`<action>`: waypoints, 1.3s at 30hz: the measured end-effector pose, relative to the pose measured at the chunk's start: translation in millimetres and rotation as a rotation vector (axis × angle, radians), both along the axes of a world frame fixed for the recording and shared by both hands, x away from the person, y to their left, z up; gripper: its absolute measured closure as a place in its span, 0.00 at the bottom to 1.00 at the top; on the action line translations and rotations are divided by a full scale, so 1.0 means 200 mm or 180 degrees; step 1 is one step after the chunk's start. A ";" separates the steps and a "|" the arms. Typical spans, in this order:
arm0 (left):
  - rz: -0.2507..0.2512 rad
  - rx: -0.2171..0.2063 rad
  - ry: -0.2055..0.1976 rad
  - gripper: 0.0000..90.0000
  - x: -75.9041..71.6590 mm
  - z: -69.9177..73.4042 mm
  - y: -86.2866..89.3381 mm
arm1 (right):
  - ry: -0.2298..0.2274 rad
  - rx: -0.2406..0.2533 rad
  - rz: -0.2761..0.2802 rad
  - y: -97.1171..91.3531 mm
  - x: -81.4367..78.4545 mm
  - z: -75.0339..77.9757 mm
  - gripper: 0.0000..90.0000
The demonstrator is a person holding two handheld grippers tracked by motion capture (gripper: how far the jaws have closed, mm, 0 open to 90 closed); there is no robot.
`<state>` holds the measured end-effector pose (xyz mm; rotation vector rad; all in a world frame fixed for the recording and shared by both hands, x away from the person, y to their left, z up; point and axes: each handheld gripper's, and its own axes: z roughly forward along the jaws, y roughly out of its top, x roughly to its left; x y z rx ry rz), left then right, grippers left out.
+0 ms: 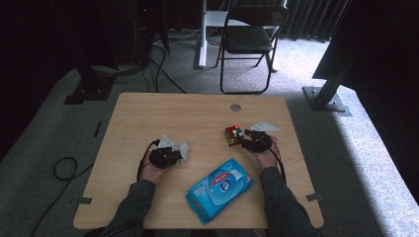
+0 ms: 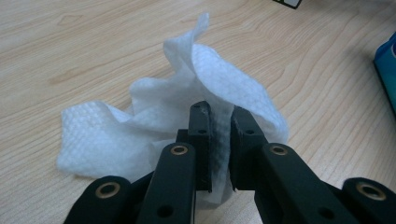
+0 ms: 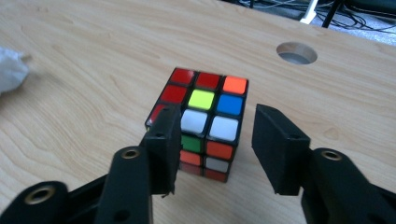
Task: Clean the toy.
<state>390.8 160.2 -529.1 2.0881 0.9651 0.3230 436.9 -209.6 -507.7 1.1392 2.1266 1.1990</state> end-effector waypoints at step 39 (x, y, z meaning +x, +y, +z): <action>-0.0005 -0.0012 0.0003 0.90 0.00 0.00 0.00 | 0.0109 -0.0115 -0.0228 0.09 0.20 0.03 0.70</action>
